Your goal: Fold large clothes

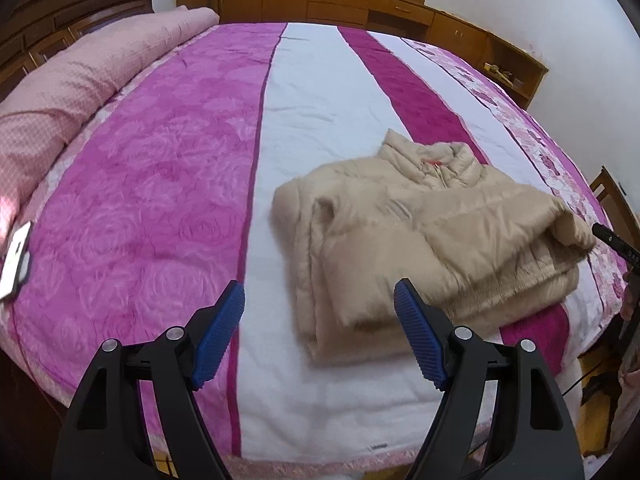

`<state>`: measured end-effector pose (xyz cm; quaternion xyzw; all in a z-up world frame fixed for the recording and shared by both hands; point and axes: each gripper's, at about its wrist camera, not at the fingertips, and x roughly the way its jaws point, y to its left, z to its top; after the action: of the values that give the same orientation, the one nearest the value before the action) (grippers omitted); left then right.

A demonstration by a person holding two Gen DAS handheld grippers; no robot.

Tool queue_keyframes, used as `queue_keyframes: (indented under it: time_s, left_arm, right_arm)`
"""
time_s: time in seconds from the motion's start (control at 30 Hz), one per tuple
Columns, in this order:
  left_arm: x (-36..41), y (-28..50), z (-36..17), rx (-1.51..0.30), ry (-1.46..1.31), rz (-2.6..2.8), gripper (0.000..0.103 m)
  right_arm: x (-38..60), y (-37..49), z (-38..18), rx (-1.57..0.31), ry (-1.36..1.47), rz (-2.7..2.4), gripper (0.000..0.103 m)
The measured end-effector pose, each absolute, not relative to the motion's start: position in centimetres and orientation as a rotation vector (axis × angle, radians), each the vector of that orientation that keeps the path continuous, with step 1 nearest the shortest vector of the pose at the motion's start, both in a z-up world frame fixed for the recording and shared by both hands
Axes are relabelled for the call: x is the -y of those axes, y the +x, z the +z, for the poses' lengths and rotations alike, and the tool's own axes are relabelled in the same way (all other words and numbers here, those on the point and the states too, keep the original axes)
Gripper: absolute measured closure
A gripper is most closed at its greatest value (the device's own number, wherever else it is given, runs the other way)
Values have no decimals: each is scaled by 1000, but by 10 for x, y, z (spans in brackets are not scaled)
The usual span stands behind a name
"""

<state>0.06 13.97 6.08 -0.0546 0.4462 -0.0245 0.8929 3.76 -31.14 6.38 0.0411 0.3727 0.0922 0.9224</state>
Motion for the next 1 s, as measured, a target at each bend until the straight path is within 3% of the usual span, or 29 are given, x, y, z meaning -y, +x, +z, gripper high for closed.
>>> queue_keyframes:
  time_s: [0.47,0.53,0.57,0.6,0.63,0.7,0.8,1.0]
  left_arm:
    - [-110,3,19,-984,-183,-159,28]
    - [-108,10,15,-995,-208,-178,33]
    - [-107,12,15,-996,-217,-183,41]
    - [-107,15,15,-999,-224,-184,56]
    - [-107,17,16,-998,-224,-178,69]
    - [-110,22,21,-990,-243,-177,80]
    - [-113,33,33,-967,-230,-153,89]
    - [-112,71,57,-926,-185,-115,89]
  right_arm:
    - [316,32,15,-868,195,257,30]
    - [315,37,15,-873,214,267,42]
    - [315,40,17,-876,220,272,57]
    - [315,42,19,-877,224,283,72]
    - [314,43,21,-872,221,288,77]
    - [313,46,31,-840,189,278,91]
    - [314,55,44,-802,183,266,96]
    - [306,90,63,-765,162,248,96]
